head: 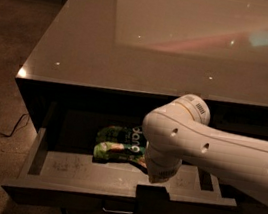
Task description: Open top drawer
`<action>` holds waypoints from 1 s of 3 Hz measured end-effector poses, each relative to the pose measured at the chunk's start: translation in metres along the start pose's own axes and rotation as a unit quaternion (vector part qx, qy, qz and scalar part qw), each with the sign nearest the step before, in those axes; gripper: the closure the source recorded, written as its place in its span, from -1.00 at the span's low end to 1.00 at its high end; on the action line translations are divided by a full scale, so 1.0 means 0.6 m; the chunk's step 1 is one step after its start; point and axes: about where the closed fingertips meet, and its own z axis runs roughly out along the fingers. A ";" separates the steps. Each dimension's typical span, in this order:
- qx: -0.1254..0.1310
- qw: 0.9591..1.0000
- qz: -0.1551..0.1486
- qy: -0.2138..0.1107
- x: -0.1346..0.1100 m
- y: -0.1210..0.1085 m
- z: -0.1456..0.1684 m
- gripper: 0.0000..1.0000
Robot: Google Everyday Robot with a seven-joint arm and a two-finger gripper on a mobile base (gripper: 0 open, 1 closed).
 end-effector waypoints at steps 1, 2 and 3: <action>-0.017 1.000 -0.005 0.004 -0.003 0.021 0.013 1.00; -0.029 1.000 -0.004 0.010 0.002 0.039 0.019 1.00; -0.029 1.000 -0.004 0.010 0.002 0.039 0.019 0.64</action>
Offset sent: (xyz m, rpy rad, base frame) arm -0.0324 -0.0099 -0.0200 -0.0471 0.0822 0.0009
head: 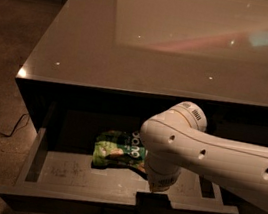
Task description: Open top drawer
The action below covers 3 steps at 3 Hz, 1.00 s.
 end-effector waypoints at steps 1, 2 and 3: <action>0.000 1.000 0.000 0.000 0.000 0.000 0.000 0.18; 0.000 1.000 0.000 0.000 0.000 0.000 0.000 -0.28; 0.000 1.000 0.000 0.000 0.000 0.000 0.000 -0.74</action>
Offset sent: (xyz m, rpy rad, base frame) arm 0.0000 0.0000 0.0000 0.0000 0.0000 0.0000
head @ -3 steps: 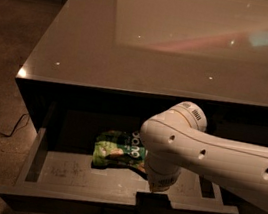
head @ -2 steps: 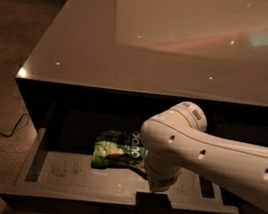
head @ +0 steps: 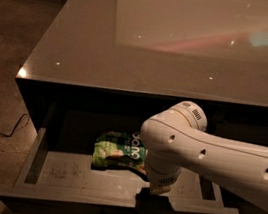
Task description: Open top drawer
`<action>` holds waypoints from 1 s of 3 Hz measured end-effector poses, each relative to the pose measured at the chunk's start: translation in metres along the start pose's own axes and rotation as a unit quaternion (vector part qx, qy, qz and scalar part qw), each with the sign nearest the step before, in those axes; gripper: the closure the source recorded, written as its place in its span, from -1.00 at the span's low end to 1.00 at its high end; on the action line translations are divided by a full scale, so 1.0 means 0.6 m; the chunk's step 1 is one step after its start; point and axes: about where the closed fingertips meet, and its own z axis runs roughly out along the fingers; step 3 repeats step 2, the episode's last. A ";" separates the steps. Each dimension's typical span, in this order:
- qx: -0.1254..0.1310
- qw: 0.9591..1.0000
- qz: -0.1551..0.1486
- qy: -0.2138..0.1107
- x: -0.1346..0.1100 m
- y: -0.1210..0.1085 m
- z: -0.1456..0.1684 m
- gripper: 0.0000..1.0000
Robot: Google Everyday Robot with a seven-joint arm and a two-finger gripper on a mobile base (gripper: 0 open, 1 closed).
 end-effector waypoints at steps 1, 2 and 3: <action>0.000 1.000 0.000 0.000 0.000 0.000 0.000 -1.00; 0.000 1.000 0.000 0.000 0.000 0.000 0.000 -1.00; 0.000 1.000 0.000 0.000 0.000 0.000 0.000 -1.00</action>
Offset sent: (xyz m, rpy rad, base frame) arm 0.0000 0.0000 0.0000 0.0000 0.0000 0.0000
